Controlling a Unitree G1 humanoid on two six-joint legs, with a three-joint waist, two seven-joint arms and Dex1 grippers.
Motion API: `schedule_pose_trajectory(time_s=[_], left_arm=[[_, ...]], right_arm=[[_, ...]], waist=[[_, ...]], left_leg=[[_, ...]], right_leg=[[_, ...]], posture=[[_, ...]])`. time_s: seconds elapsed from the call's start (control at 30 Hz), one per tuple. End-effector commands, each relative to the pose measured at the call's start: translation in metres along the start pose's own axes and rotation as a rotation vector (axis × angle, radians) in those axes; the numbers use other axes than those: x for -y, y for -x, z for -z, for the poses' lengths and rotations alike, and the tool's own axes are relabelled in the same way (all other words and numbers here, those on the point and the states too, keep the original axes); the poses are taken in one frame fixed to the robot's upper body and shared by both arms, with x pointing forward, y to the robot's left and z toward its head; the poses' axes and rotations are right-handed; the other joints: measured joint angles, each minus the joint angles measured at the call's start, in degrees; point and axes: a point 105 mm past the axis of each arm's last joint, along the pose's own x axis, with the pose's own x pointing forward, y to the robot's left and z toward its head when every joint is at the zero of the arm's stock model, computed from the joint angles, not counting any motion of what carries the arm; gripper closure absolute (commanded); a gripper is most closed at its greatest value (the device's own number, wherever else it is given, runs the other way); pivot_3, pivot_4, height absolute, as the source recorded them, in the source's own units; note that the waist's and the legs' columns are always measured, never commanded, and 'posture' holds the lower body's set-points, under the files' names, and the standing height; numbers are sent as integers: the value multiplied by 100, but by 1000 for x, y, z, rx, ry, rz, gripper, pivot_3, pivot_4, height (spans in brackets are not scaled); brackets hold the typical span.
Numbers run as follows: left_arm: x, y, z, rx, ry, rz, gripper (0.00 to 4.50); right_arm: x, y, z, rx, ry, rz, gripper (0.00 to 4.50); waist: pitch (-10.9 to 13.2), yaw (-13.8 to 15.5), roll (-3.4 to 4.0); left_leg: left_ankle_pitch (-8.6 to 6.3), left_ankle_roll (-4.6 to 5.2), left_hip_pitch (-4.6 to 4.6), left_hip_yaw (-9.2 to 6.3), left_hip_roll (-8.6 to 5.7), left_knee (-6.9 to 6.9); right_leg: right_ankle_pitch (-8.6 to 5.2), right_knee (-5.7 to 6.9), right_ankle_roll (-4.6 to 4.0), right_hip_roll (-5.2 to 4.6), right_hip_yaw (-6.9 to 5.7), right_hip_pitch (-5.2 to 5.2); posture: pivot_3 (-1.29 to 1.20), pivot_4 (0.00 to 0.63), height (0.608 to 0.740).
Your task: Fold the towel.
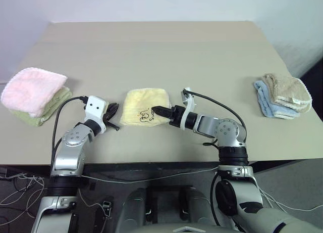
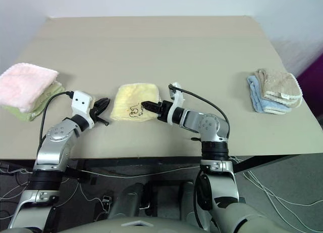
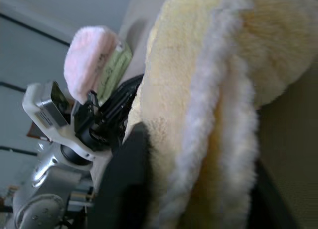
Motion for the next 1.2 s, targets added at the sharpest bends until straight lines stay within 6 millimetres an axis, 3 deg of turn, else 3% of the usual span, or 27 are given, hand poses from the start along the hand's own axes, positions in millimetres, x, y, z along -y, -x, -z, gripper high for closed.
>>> schedule_pose_trajectory(time_s=[0.03, 0.07, 0.23, 0.33, 0.47, 0.63, 0.73, 0.83, 0.97, 1.17, 1.2], left_arm=[[3, -1, -14, 49, -30, 7, 4206], [4, -2, -14, 49, -29, 8, 4206], [6, -3, -14, 49, -30, 16, 4206], [7, -4, -14, 50, -26, 21, 4206], [20, -12, -13, 47, -15, 72, 4206], [33, -24, -16, 59, -1, 124, 4206], [42, -30, -17, 64, 4, 158, 4206], [50, -34, -18, 69, 7, 183, 4206], [54, -36, -18, 71, 8, 198, 4206], [56, -35, -16, 65, 4, 204, 4206], [56, -35, -16, 65, 4, 204, 4206]], right_arm=[[-13, 2, -13, 50, 5, -50, 4208], [-14, 4, -15, 59, 6, -51, 4477], [-19, 29, -47, 191, 98, -25, 4477], [-24, 55, -82, 331, 155, 9, 4477], [-24, 133, -156, 639, 293, 197, 4477], [-1, 224, -202, 939, 292, 518, 4477], [24, 268, -205, 1061, 190, 691, 4477], [54, 292, -189, 1084, 77, 843, 4477], [79, 302, -167, 1041, 20, 990, 4477], [87, 301, -160, 1032, -18, 1005, 4477], [88, 301, -160, 1034, -22, 1005, 3922]], waist=[[0, -2, 0], [0, 0, 0], [0, 16, 0], [0, 21, 0], [3, 56, 4], [2, 34, 2], [1, 5, 3], [1, 19, 3], [2, 17, 6], [0, 16, 10], [0, 17, 10]], left_leg=[[0, 0, 0, 0, 0, 0], [0, 0, 0, 0, 0, 0], [0, 0, 0, 0, 0, 0], [0, 1, 0, 0, -2, 1], [0, 1, -2, 0, -3, 2], [-1, 4, -1, 3, -3, 4], [0, 4, 2, 10, 1, 4], [1, 4, 5, 15, 2, 4], [2, 5, 5, 17, 2, 4], [1, 6, 7, 17, 2, 4], [1, 7, 7, 17, 2, 5]], right_leg=[[0, 0, 0, 0, 0, 0], [0, 0, 0, 0, 0, 0], [0, 0, 0, 0, 0, 1], [1, 0, 2, -1, 0, 2], [1, 0, 3, -2, 0, 1], [1, -5, 5, -1, 0, 4], [1, -3, 6, 4, 3, 5], [1, -1, 6, 4, 6, 5], [2, -1, 8, 3, 10, 5], [2, 1, 11, 4, 15, 5], [2, 1, 11, 4, 15, 5]], posture=[[0, 150, 740], [0, 150, 740], [0, 150, 740], [0, 150, 740], [0, 150, 740], [0, 150, 740], [0, 150, 740], [0, 150, 740], [0, 150, 740], [0, 150, 740], [0, 150, 740]])
